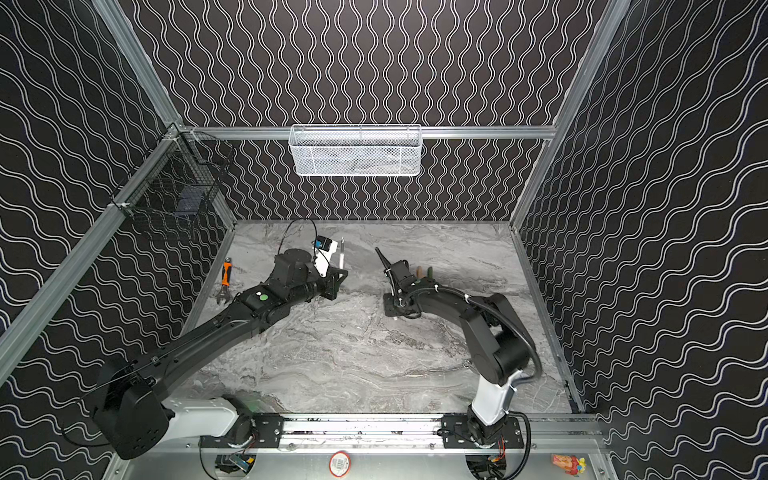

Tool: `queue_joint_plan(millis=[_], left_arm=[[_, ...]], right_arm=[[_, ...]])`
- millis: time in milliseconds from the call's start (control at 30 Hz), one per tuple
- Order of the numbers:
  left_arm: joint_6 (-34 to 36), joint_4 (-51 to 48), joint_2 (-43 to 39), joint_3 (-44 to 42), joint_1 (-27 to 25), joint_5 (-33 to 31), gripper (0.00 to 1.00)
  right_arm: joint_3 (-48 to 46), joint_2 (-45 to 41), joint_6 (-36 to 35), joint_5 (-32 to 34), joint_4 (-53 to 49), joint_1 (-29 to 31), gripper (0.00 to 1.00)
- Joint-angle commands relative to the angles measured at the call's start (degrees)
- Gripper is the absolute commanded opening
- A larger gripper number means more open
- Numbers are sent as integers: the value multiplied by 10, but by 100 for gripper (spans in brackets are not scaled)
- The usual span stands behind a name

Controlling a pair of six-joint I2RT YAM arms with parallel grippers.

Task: Insert the pens into the pen caps
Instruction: 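Lift the pink cap with the right gripper toward the left gripper's pen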

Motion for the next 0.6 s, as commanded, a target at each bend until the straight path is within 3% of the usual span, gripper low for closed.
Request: queue_joint_plan(millis=[0, 300, 567], left_arm=[[12, 47, -10, -10, -2, 20, 1], [47, 149, -69, -69, -18, 65, 1], [63, 184, -87, -89, -36, 102, 0]], right_arm=[[-31, -65, 4, -14, 91, 1, 15], [-204, -307, 14, -48, 405, 1, 14], [-212, -392, 15, -75, 547, 4, 14]])
